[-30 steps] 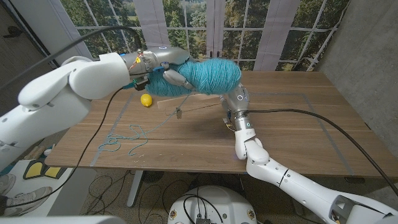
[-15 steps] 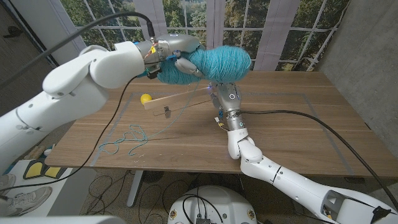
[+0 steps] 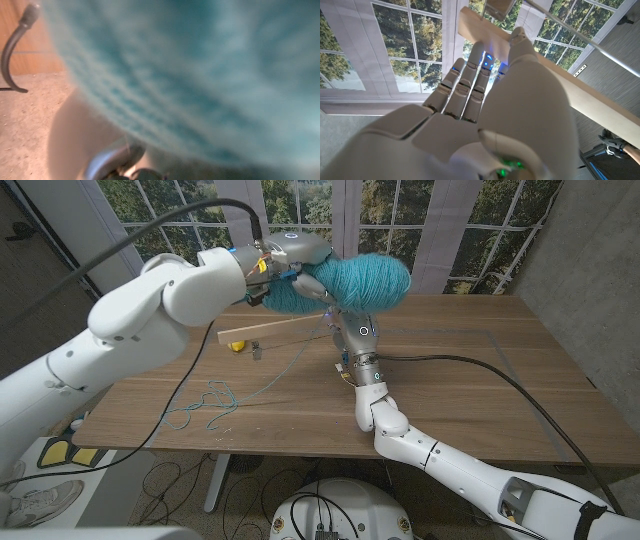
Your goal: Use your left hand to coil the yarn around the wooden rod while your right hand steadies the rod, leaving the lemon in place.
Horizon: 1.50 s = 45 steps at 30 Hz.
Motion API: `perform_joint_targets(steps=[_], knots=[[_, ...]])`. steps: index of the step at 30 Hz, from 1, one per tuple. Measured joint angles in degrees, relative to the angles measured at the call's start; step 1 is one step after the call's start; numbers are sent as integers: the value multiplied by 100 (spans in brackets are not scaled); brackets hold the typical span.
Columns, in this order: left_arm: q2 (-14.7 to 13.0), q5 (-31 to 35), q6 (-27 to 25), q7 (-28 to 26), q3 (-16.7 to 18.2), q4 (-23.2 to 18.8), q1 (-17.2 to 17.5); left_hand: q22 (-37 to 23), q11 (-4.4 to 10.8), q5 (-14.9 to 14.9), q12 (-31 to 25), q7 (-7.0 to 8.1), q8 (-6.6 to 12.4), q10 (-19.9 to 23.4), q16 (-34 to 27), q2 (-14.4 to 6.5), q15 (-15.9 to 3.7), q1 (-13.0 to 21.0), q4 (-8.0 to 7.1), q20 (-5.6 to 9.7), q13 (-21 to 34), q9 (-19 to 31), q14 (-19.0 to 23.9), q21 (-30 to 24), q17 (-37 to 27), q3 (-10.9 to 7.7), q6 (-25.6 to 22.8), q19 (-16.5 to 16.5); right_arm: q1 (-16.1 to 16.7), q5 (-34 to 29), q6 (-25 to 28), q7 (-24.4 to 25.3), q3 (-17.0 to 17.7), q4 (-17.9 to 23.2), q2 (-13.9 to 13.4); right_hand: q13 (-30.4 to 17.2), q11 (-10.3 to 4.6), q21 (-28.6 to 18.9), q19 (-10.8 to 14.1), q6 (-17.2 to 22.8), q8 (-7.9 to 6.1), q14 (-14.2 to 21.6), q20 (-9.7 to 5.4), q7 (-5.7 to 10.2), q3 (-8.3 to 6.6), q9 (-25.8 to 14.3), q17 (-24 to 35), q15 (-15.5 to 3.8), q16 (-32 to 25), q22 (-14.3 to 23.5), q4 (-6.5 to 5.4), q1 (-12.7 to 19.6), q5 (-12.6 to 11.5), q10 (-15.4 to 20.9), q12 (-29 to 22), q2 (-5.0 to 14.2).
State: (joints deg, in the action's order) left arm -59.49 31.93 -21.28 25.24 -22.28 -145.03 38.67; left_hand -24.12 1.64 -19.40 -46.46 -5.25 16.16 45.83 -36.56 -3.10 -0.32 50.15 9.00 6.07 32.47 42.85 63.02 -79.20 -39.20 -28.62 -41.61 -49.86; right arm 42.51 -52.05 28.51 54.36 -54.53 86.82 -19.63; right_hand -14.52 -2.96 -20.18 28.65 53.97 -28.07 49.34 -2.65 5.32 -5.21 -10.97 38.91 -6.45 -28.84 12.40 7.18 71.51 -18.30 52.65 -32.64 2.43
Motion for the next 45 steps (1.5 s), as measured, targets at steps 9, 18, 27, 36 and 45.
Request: perform_joint_targets(steps=[9, 18, 27, 36, 45], knots=[[-135, 223, -515, 136, 325, -15, 137, 0, 0, -12, 2, -16, -10, 0, 0, 0, 0, 0, 0, 0, 0, 12, 0, 0, 0, 0, -30, 0, 22, 84, -100, 197, -14, -51, -32, 0, 0, -45, -64, 1, 19, 0, 1, 0, 52, -1, 70, 0, 0, 0, 5, 0, 1, 0, -2, 0], [-321, 223, -1038, 33, 823, -34, 400, 0, 0, -12, -8, -15, -20, 0, 0, 0, 0, 0, 0, 0, 0, 12, 0, 0, 0, 0, -30, -1, 93, 232, -137, 376, 47, -82, -72, 0, 0, -45, -63, 190, 70, 0, 1, 26, 87, -1, 138, 0, 29, -1, -6, 75, 13, 2, -136, -75], [-593, 184, -1523, -202, 1125, 97, 617, 0, 0, -34, -17, -15, -5, 0, -1, 0, 0, 0, -1, 3, 0, 13, 0, -23, -1, 1, -29, 2, 213, 550, -457, 560, 213, 6, -132, 0, 1, -84, -84, 223, 50, 0, -21, 2, 118, -1, 190, 1, 71, -10, -7, 74, 18, 21, -181, -74], [-792, -34, -1727, -670, 1485, 298, 1006, 0, 0, -34, -17, -14, -5, 0, -28, 0, 0, 0, -2, 21, 0, 12, 0, -30, -1, 2, -29, 23, 423, 956, -847, 726, 509, 242, -180, 0, 9, -84, -134, 223, 50, -1, -10, 2, 153, -1, 266, 1, 73, -16, -11, 73, 1, 29, -247, -73], [-975, -149, -1824, -1061, 1511, 491, 1217, 0, 0, -34, -20, -14, -5, 0, -28, 0, 0, 0, -2, 19, 0, 11, 0, -30, -1, 2, -28, 24, 652, 1512, -1460, 766, 820, 519, -206, 0, 9, -133, -133, 223, 52, -1, -10, 2, 185, -1, 318, 1, 113, -16, -20, 73, 0, 29, -264, -73]])
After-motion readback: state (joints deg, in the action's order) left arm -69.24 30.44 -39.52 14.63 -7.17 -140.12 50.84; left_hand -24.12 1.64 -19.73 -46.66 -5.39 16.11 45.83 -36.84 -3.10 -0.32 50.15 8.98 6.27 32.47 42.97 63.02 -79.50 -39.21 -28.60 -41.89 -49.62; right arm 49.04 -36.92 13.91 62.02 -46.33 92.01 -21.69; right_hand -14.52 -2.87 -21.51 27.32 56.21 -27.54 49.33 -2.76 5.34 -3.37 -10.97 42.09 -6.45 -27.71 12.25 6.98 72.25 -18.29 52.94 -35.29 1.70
